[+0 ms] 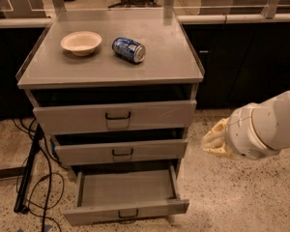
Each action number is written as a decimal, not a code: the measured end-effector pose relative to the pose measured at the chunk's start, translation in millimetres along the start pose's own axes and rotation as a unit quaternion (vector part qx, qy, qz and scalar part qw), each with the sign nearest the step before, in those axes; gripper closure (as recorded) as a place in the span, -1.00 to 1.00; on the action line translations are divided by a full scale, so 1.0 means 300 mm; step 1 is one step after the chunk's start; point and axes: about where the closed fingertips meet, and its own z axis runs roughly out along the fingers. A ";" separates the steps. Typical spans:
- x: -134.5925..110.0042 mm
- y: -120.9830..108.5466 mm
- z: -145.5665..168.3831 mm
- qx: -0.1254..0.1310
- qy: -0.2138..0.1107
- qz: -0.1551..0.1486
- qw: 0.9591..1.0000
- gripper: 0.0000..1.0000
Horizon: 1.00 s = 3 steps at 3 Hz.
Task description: Close bottom drawer
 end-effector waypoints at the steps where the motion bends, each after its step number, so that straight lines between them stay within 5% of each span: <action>1: 0.000 0.000 0.000 0.000 0.000 0.000 1.000 1.00; 3: -0.007 0.068 0.187 -0.025 -0.005 -0.013 1.000 1.00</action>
Offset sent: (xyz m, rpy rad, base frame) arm -0.0027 0.0200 -0.0309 0.0090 0.0214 0.0515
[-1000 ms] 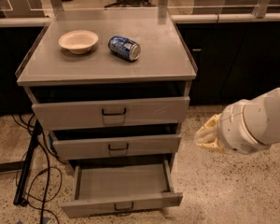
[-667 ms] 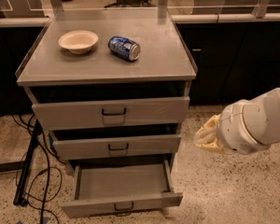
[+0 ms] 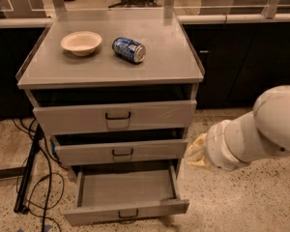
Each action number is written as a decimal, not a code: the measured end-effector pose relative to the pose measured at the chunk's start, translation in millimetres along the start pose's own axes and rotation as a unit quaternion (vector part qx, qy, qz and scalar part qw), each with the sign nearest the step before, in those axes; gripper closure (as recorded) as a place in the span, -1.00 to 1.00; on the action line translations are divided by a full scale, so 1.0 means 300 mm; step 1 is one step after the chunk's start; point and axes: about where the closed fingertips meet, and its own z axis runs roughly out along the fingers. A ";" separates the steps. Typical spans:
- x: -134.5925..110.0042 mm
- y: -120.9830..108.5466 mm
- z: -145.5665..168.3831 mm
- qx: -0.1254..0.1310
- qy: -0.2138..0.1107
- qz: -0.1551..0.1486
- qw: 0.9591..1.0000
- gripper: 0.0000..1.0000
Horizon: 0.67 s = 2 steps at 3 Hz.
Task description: Close bottom drawer
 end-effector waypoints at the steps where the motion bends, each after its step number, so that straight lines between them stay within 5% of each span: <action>1: 0.052 0.044 0.209 -0.001 -0.016 0.003 1.000 1.00; 2: 0.089 0.057 0.323 0.005 -0.033 0.006 0.999 1.00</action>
Offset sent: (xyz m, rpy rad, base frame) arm 0.0178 0.0229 -0.1440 0.1119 -0.0323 -0.0035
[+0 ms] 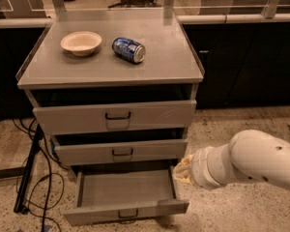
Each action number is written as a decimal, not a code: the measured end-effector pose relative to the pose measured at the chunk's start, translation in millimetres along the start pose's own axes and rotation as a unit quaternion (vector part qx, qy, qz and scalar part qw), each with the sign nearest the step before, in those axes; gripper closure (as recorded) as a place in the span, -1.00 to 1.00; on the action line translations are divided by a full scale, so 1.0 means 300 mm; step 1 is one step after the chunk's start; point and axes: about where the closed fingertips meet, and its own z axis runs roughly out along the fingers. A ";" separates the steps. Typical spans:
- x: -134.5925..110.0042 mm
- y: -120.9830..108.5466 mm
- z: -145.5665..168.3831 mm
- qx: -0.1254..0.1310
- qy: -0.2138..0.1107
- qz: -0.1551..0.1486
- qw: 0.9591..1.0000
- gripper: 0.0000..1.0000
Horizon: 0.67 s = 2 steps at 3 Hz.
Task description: Close bottom drawer
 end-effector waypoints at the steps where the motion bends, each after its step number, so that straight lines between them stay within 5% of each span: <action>1: 0.058 0.028 0.186 -0.025 -0.009 0.012 1.000 1.00; 2: 0.058 0.028 0.187 -0.025 -0.009 0.012 1.000 1.00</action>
Offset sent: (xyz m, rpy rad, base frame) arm 0.0064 0.0077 -0.0428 0.0173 0.0342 0.0047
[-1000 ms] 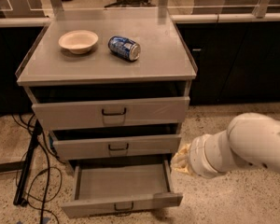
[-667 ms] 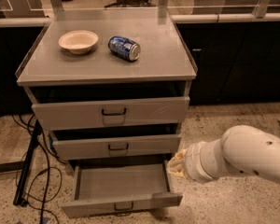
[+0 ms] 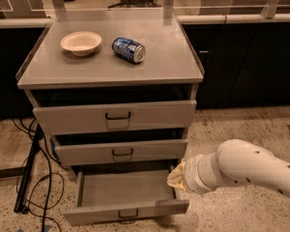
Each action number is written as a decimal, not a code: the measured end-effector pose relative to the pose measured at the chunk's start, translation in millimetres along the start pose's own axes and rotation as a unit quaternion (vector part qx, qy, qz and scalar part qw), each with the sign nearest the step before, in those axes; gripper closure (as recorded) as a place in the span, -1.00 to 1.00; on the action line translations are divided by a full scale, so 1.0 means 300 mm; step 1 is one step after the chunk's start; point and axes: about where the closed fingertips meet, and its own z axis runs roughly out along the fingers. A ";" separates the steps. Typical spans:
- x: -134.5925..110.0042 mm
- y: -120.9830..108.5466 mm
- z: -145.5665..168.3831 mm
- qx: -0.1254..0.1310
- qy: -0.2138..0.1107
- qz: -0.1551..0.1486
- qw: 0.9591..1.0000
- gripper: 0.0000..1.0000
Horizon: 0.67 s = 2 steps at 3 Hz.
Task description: Close bottom drawer
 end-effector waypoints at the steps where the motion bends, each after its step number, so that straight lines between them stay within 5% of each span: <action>1: 0.011 0.007 0.082 -0.019 0.002 0.000 1.000 1.00; 2: 0.087 0.029 0.282 -0.039 -0.012 0.006 0.999 1.00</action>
Offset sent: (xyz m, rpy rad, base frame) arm 0.0229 0.0304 -0.1296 0.0603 0.1080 0.0342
